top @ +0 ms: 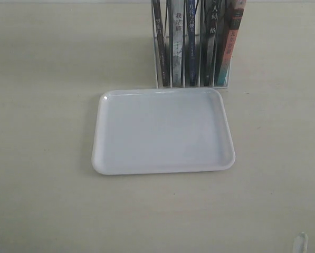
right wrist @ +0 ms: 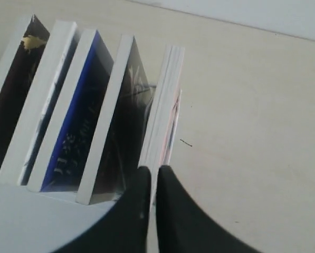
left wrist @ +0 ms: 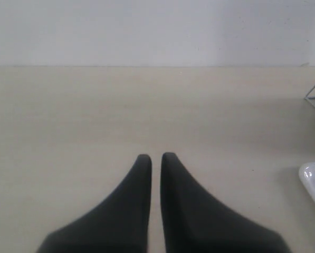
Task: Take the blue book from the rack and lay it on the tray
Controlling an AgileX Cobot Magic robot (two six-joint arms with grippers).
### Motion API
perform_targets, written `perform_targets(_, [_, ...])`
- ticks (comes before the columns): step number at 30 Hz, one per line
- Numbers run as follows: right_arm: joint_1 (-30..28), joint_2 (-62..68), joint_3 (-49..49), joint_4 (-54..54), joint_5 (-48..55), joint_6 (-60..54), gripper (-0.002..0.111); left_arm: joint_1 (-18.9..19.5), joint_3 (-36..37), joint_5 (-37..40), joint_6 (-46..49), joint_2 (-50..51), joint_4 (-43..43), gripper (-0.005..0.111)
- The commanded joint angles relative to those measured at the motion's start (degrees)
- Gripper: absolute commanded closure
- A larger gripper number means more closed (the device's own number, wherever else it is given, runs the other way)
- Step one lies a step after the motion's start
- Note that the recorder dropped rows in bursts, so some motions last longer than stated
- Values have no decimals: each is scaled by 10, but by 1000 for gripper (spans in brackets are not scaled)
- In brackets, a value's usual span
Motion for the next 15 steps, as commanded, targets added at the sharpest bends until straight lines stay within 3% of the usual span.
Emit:
perform_targets(1, [0,32,-25,4,46,-6,85,-5,2,-3,1,-1,1,101])
perform_targets(3, [0,46,-27,1,49,-6,70,-5,2,-3,1,-1,1,101])
perform_targets(5, [0,59,-27,4,47,-6,63,-5,2,-3,1,-1,1,101])
perform_targets(15, [0,104,-27,7,42,-6,64,-5,2,-3,1,-1,1,101])
